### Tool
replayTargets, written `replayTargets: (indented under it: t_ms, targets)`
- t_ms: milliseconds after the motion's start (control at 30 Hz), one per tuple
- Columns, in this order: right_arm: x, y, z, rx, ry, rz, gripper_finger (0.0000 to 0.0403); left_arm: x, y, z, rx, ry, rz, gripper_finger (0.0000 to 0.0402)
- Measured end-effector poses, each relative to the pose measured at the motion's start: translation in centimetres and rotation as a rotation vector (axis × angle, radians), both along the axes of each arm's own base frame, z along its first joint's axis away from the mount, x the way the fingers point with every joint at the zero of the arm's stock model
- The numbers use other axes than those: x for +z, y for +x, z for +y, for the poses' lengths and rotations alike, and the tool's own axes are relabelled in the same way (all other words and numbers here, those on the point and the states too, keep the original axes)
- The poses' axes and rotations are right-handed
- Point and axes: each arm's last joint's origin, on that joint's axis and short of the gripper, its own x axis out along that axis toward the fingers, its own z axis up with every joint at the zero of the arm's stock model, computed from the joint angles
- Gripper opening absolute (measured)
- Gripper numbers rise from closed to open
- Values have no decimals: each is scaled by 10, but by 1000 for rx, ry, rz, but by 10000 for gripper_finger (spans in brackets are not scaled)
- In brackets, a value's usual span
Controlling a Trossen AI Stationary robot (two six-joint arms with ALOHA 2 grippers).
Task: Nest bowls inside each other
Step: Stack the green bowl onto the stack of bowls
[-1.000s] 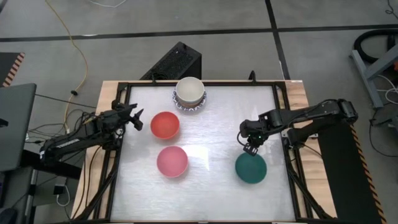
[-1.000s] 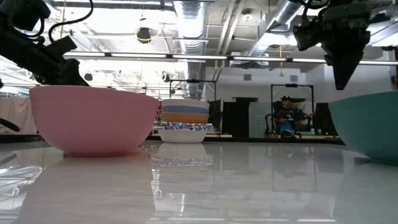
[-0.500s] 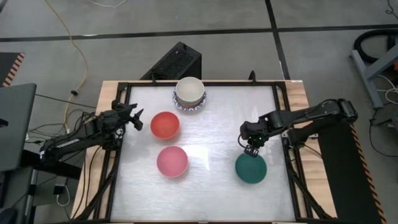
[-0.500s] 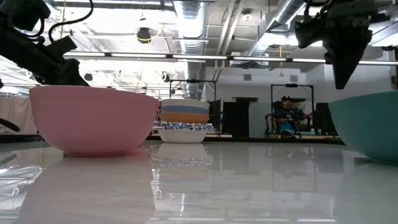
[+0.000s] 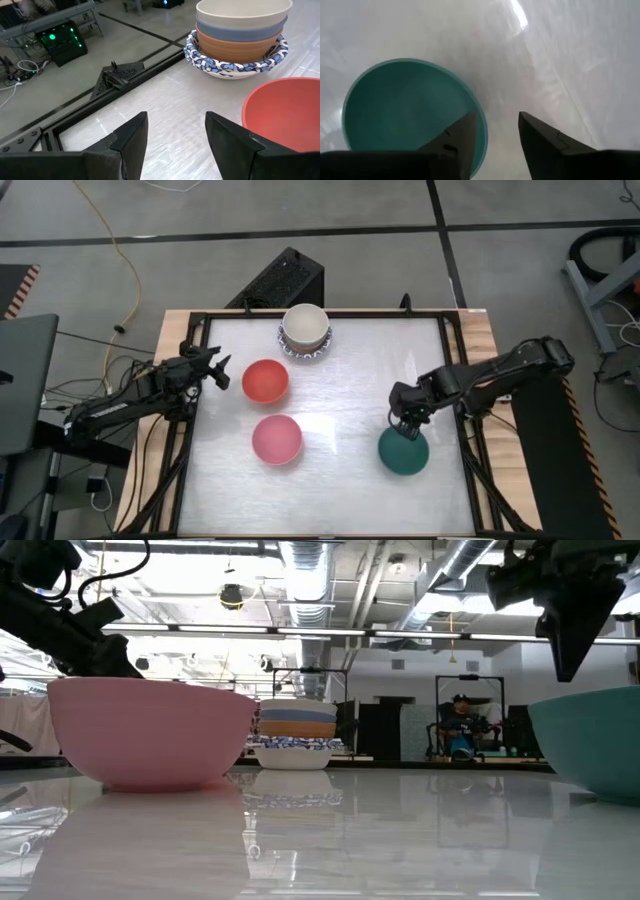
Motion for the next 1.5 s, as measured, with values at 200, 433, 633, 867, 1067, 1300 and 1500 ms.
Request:
replayTargets:
  t_ms: [200,433,633,867,1067,1300,1500]
  targets:
    - [0,-1,4,3,-36,-10,180,0,0,0,0,0,0,190]
    - [-1,-2,7,-15,-49,-17,178,0,0,0,0,0,0,190]
    - [-27,-9,7,-36,-38,49,178,0,0,0,0,0,0,190]
    - [-50,-15,4,-47,18,103,178,0,0,0,0,0,0,190]
    - [-49,-14,5,-31,44,107,178,0,0,0,0,0,0,190]
    - [-35,-14,6,32,48,48,178,0,0,0,0,0,0,190]
    - [-20,-19,5,34,68,-51,178,0,0,0,0,0,0,190]
